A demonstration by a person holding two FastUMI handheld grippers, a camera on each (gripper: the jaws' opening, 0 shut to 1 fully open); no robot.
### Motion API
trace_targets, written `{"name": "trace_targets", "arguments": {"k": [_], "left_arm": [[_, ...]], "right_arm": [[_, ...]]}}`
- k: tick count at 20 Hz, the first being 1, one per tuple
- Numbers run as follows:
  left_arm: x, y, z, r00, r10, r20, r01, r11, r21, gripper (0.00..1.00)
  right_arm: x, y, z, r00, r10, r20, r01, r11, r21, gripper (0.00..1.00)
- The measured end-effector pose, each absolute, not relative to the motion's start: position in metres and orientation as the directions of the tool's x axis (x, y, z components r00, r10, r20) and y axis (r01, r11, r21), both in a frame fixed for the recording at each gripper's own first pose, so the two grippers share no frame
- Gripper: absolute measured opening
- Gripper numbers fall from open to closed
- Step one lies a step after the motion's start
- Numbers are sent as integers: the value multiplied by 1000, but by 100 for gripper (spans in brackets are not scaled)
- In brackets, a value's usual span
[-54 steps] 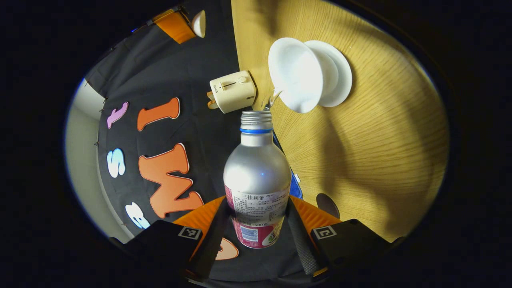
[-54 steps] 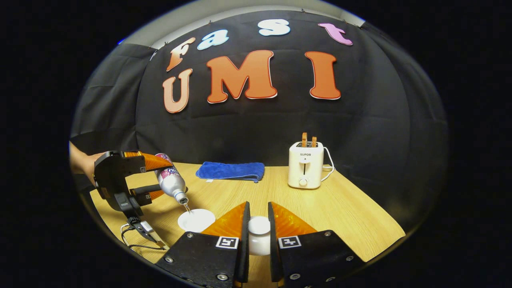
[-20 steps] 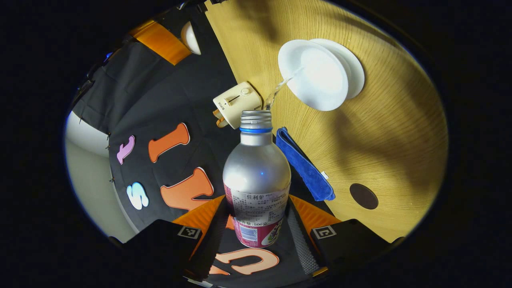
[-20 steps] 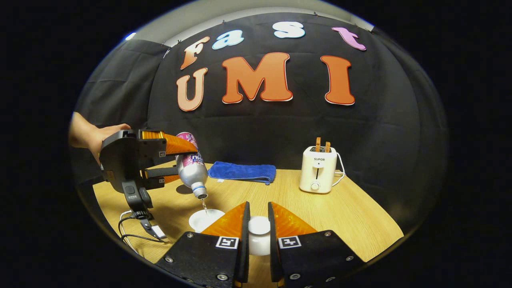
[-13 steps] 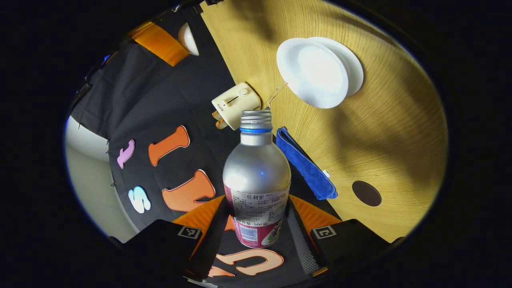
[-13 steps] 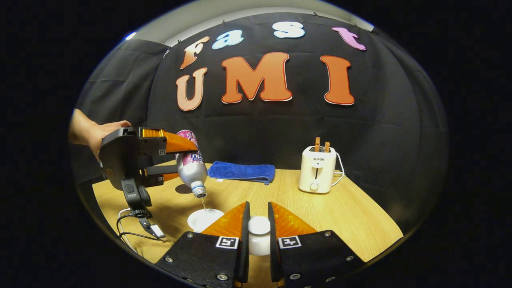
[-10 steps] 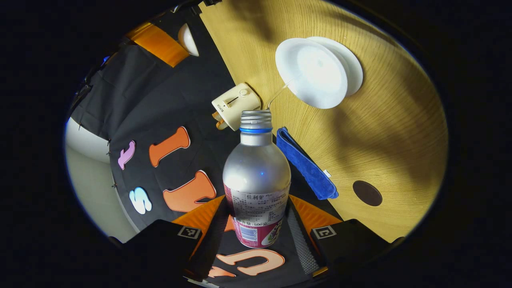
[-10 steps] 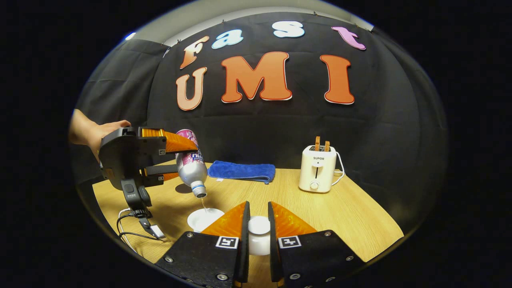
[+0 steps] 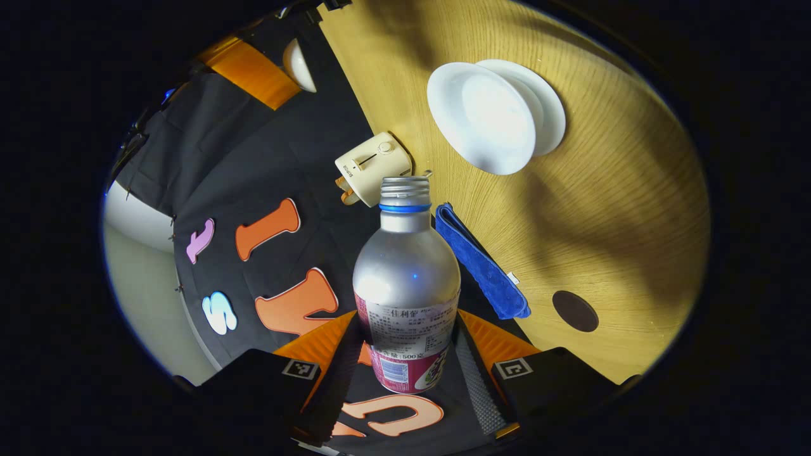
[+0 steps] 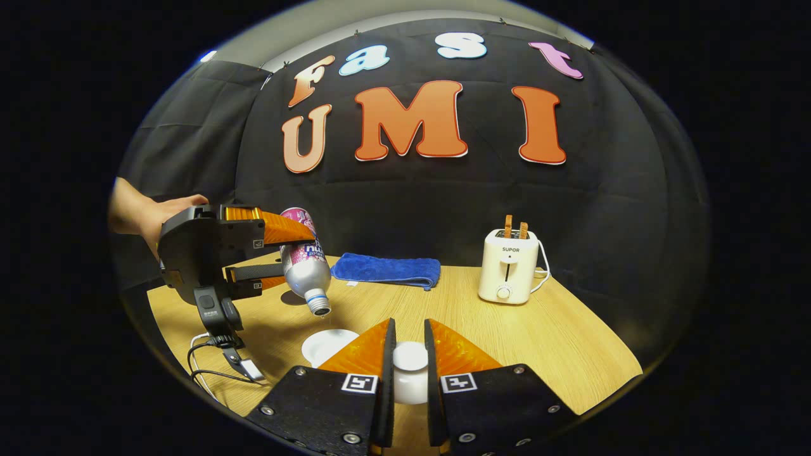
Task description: Open the teacup lid with one hand, grasp the water bottle and pour water into the teacup with the other hand; after pouring, place the water bottle on the coaster and then close the teacup lid.
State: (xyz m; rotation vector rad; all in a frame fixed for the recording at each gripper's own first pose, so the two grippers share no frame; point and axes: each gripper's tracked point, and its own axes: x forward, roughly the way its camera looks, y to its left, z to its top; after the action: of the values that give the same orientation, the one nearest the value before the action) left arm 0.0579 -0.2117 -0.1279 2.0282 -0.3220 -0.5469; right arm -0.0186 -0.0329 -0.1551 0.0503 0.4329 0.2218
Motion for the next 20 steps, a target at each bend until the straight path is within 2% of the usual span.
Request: {"name": "trace_targets", "arguments": {"k": [5,9,14,16,17,20], "left_arm": [[57,-213,-112,862,-475,-177,-22,-384,923,85],[56,-210,-84,863,-501,-65,-51,-215,975,85],[65,-191,-42,895,-440,76,-39,91,995,87],[70,-180,-30,910,-399,112,-25,218,976,82],[69,-174,-26,915,-382,128,-22,269,963,84],[77,-156,-16,935,-313,167,-3,465,885,81]], "right_arm": [[-21,-23,-155,881,228,-414,-210,974,88,22],[-19,-16,-153,882,228,-413,-209,974,91,22],[-16,0,-147,885,238,-399,-218,971,94,22],[-15,7,-145,886,242,-394,-224,970,94,22],[-14,10,-145,885,245,-395,-224,969,100,22],[-12,20,-142,886,248,-391,-227,969,101,22]]}}
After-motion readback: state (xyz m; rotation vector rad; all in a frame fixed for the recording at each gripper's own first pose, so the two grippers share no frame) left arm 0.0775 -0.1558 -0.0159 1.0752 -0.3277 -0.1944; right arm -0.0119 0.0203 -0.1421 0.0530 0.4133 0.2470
